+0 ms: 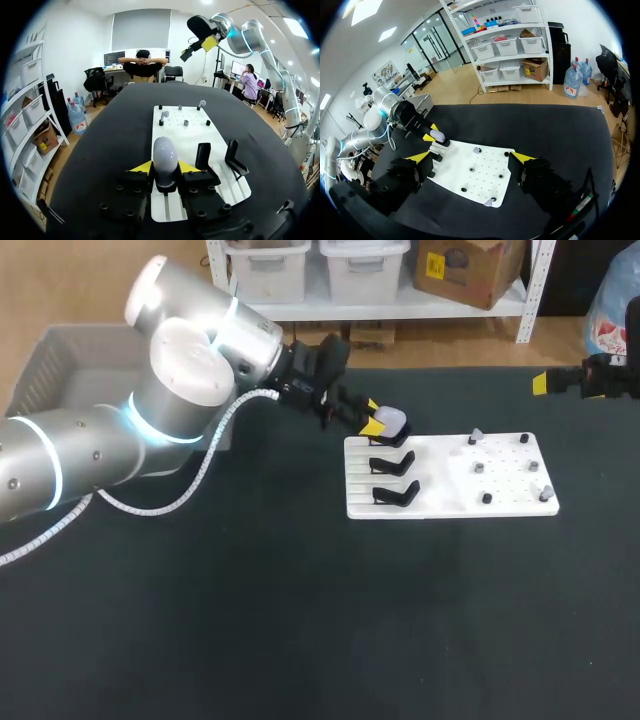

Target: Pick up each earbud case from the left stands, insert the matching earbuds, close the lid, and place the case in the box.

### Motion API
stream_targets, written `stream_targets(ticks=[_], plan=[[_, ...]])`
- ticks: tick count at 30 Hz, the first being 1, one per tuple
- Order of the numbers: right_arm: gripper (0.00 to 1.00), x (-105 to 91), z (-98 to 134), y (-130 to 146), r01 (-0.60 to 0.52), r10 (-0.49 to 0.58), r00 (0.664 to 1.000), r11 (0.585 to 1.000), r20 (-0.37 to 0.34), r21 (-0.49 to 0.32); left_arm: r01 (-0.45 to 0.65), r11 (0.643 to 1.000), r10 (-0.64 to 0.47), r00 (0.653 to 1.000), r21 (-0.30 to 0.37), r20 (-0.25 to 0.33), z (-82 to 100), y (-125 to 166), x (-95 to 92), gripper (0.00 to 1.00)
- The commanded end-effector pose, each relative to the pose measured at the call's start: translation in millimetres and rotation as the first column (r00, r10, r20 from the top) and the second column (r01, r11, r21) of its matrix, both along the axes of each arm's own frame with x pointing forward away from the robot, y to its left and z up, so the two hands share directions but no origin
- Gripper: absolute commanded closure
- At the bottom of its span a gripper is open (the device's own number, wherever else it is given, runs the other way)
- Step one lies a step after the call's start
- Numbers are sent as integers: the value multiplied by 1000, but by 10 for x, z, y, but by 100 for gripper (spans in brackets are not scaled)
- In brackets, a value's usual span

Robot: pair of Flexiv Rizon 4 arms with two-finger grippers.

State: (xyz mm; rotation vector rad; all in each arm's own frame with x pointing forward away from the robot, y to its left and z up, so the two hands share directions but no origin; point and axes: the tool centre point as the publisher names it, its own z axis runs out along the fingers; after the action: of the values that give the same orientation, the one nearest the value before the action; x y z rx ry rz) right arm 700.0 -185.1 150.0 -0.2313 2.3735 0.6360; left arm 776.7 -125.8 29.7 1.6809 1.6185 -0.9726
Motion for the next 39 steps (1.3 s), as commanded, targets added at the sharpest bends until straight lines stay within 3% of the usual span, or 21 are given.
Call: stream_targets(ticks=[1, 9, 14, 20, 29, 39], plan=[[0, 0, 0, 0, 0, 0, 1000, 1000, 0, 0, -11, 999, 11, 1000, -43, 7, 58, 62, -80, 100], [0, 0, 0, 0, 0, 0, 1000, 1000, 0, 0, 24, 975, -15, 999, -222, 42, 509, 99, -181, 100], [0, 0, 0, 0, 0, 0, 1000, 1000, 0, 0, 54, 957, -24, 994, -286, 106, 839, 112, -308, 100], [0, 0, 0, 0, 0, 0, 1000, 1000, 0, 0, 50, 943, -6, 991, -328, 135, 1062, 155, -453, 100], [0, 0, 0, 0, 0, 0, 1000, 1000, 0, 0, -3, 909, 29, 998, -416, 55, 1079, 252, -696, 100], [0, 0, 0, 0, 0, 0, 1000, 1000, 0, 0, -15, 902, 36, 999, -431, 40, 1092, 314, -847, 100]])
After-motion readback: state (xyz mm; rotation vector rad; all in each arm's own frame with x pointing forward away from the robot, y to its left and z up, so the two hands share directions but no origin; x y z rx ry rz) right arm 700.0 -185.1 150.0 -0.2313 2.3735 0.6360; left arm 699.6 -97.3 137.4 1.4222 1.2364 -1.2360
